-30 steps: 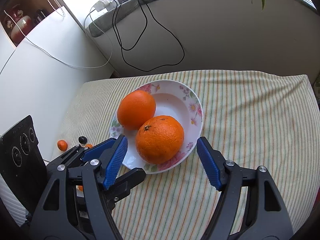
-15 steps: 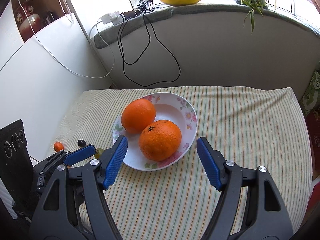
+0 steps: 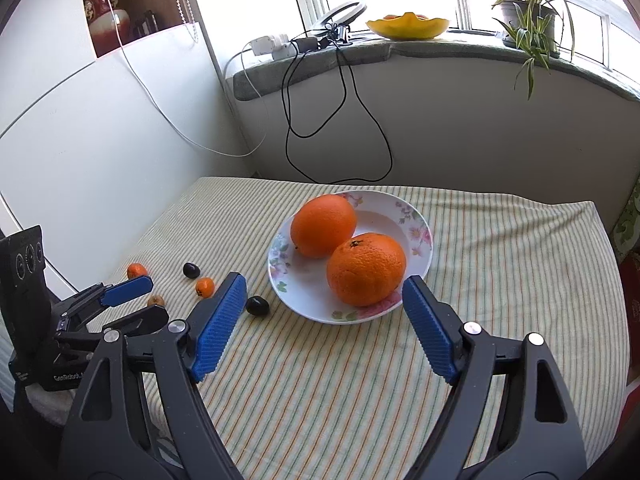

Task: Organize fruits
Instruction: 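Withdraw the open right gripper from the bowl, then grasp the small stemmed tangerine with the right gripper while the left gripper grasps a brown kiwi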

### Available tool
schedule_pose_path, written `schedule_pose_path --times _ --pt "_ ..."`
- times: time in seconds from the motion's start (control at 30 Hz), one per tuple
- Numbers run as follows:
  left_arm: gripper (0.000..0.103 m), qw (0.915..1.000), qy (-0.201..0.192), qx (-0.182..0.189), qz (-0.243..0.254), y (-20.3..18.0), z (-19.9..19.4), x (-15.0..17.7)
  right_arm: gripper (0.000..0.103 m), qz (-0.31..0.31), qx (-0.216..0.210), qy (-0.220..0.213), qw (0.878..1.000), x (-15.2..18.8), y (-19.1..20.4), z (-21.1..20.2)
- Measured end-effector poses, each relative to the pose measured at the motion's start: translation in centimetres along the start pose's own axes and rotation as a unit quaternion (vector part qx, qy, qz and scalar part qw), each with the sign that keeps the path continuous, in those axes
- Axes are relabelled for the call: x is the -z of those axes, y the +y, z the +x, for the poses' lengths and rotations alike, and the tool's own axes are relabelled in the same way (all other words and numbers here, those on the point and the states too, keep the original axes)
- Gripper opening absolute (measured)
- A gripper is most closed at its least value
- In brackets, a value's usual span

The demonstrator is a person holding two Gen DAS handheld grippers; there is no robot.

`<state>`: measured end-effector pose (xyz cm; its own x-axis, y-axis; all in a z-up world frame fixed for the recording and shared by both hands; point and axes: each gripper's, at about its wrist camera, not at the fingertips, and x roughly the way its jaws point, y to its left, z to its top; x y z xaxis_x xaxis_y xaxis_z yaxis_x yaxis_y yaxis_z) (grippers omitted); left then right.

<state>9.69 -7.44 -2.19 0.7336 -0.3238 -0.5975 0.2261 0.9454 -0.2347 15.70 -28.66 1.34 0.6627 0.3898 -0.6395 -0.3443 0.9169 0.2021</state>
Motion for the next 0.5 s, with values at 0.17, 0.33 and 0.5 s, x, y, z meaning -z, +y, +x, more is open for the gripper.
schedule_pose_path --times 0.17,0.33,0.5 --pt "0.071 0.9992 -0.003 -0.025 -0.029 3.2 -1.8 1.9 0.083 -0.010 -0.024 0.005 1.000 1.2 1.6 0.3" --pt "0.070 0.9969 0.002 -0.049 -0.062 6.2 -2.9 4.1 0.083 -0.041 -0.046 0.011 0.998 3.1 4.4 0.9" --pt "0.060 0.9946 0.015 -0.060 -0.083 8.2 -3.0 5.9 0.083 -0.071 -0.065 0.023 0.995 5.3 7.2 1.9"
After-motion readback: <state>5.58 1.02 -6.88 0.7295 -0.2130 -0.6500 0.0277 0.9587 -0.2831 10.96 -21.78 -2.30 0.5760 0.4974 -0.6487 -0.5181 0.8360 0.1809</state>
